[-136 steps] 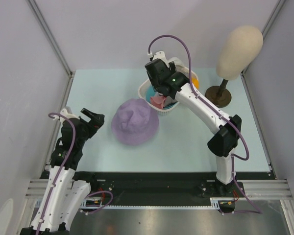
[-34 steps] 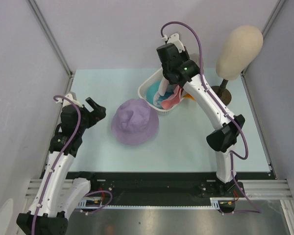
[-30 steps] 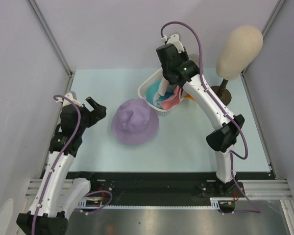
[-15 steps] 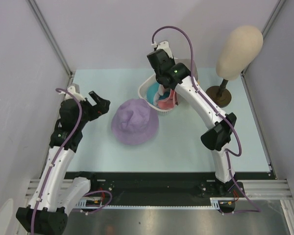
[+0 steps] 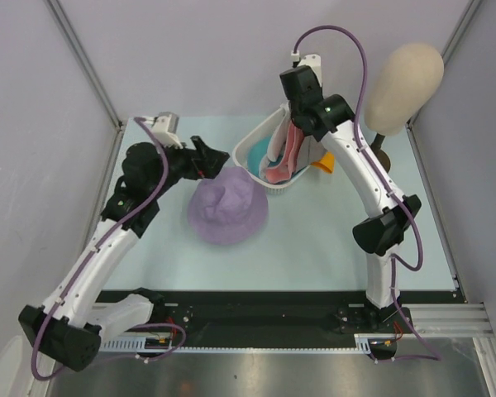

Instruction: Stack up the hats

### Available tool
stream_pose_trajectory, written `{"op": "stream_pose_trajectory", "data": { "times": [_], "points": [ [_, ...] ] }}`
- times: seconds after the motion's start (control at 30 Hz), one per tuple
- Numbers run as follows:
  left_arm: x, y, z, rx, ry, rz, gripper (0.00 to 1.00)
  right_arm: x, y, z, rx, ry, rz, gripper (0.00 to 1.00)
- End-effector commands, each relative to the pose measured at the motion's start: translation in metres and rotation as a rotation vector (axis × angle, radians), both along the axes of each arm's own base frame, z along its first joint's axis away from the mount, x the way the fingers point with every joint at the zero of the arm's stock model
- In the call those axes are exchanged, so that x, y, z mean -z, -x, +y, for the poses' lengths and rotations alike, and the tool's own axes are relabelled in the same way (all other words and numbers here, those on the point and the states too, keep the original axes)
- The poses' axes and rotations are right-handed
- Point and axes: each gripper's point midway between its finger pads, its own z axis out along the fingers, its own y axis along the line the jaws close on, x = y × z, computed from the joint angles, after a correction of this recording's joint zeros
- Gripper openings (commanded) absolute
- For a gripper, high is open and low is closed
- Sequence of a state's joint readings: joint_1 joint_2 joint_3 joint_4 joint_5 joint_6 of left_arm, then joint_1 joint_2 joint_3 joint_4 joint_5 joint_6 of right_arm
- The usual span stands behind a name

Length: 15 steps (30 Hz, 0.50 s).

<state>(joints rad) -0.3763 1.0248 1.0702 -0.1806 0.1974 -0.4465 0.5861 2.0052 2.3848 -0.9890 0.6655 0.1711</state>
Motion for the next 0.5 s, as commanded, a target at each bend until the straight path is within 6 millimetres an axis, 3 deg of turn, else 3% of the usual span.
{"op": "stream_pose_trajectory", "data": {
  "times": [0.0,0.03,0.07,0.1,0.17,0.23,0.27,0.3,0.37,0.4,0.47],
  "points": [
    [-0.038,0.008,-0.067,0.227,-0.033,-0.185,0.98,-0.027,0.01,-0.001,-0.01,-0.091,-0.048,0.0],
    [-0.046,0.005,-0.074,0.235,-0.034,-0.198,0.97,-0.028,0.011,-0.001,-0.009,-0.096,-0.048,0.0],
    [-0.033,-0.005,-0.087,0.248,-0.049,-0.164,0.97,-0.029,0.012,-0.001,-0.009,-0.097,-0.048,0.0],
    [-0.042,-0.004,-0.099,0.273,-0.042,-0.179,0.97,-0.03,0.013,-0.002,-0.006,-0.099,-0.048,0.0],
    [-0.029,-0.017,-0.117,0.281,-0.056,-0.151,0.97,-0.033,0.016,-0.006,0.001,-0.104,-0.05,0.0],
    [-0.036,-0.021,-0.134,0.316,-0.037,-0.159,0.97,-0.038,0.021,-0.008,-0.001,-0.11,-0.056,0.0],
    [-0.025,-0.03,-0.144,0.323,-0.043,-0.134,0.97,-0.039,0.022,-0.009,0.0,-0.111,-0.057,0.0],
    [-0.035,-0.032,-0.151,0.33,-0.026,-0.14,0.97,-0.038,0.024,-0.01,0.003,-0.109,-0.052,0.0],
    [-0.024,-0.043,-0.164,0.338,-0.029,-0.113,0.95,-0.04,0.027,-0.012,0.006,-0.116,-0.055,0.0],
    [-0.032,-0.047,-0.169,0.336,-0.021,-0.126,0.94,-0.041,0.029,-0.012,0.005,-0.118,-0.052,0.0],
    [-0.03,-0.056,-0.174,0.315,-0.025,-0.116,0.91,-0.042,0.032,-0.013,0.002,-0.128,-0.051,0.0]
  ]
}}
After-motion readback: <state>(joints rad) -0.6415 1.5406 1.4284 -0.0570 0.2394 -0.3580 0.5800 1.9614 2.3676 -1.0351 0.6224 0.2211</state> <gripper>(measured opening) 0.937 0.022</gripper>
